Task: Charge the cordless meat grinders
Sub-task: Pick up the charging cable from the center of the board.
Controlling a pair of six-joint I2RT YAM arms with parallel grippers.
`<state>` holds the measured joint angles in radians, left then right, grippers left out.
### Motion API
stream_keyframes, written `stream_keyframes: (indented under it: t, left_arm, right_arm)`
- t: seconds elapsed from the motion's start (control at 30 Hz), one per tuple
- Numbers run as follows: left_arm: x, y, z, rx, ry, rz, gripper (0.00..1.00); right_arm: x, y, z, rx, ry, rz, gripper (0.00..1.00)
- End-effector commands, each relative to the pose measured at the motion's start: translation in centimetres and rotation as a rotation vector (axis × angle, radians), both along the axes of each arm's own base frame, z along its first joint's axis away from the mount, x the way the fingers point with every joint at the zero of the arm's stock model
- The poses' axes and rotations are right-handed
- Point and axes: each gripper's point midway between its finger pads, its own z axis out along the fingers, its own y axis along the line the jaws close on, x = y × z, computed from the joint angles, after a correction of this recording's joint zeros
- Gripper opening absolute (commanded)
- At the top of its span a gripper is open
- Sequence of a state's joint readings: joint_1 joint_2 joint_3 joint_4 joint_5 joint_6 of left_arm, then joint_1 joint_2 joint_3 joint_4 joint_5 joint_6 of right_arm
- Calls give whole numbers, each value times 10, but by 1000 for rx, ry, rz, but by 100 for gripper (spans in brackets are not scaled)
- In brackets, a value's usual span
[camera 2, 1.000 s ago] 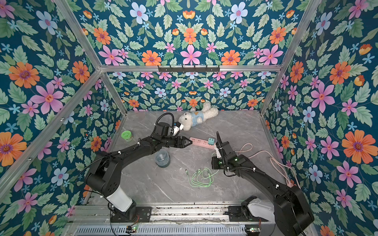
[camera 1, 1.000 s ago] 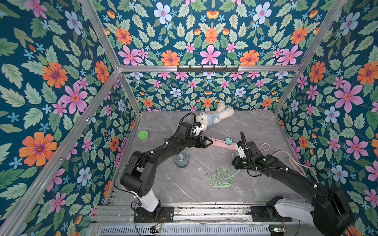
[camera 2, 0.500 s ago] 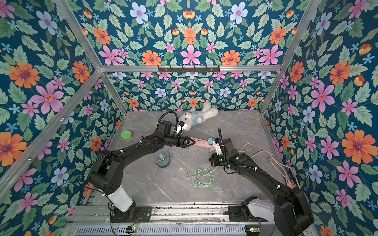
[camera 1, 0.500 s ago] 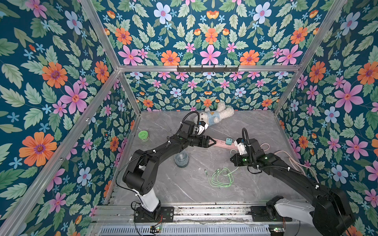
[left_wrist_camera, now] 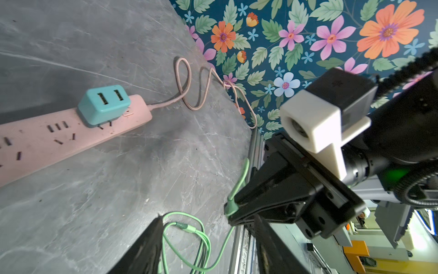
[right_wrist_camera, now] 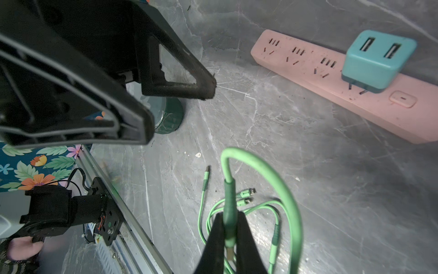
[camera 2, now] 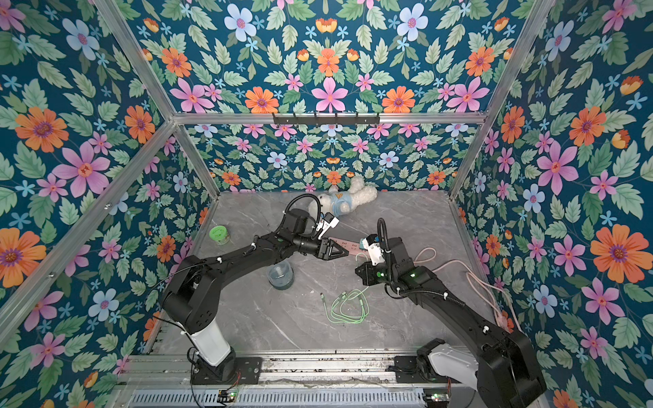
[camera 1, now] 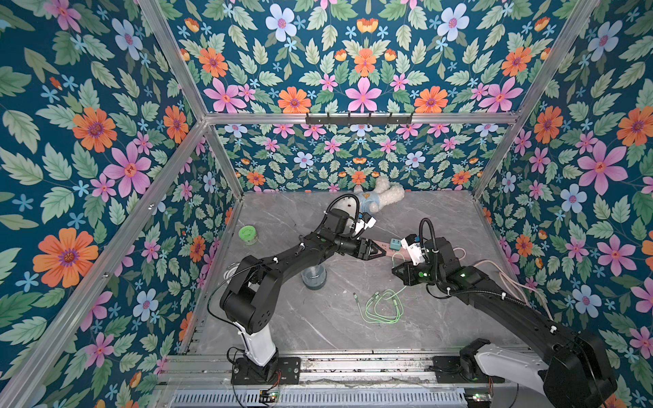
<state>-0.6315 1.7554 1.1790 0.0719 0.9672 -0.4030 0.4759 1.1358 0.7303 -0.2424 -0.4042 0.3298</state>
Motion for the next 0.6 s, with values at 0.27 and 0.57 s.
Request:
stream_keyframes:
  t: [0.27,0.57]
  left_arm:
    - [-14,-19,2,-17,-23,-88,45]
    - [-18,-26,-3,-17,-10,-122,34]
  right_arm:
    - [6,7,10,22,-27,20,9]
    - [5,8,9,26,-17,23,9]
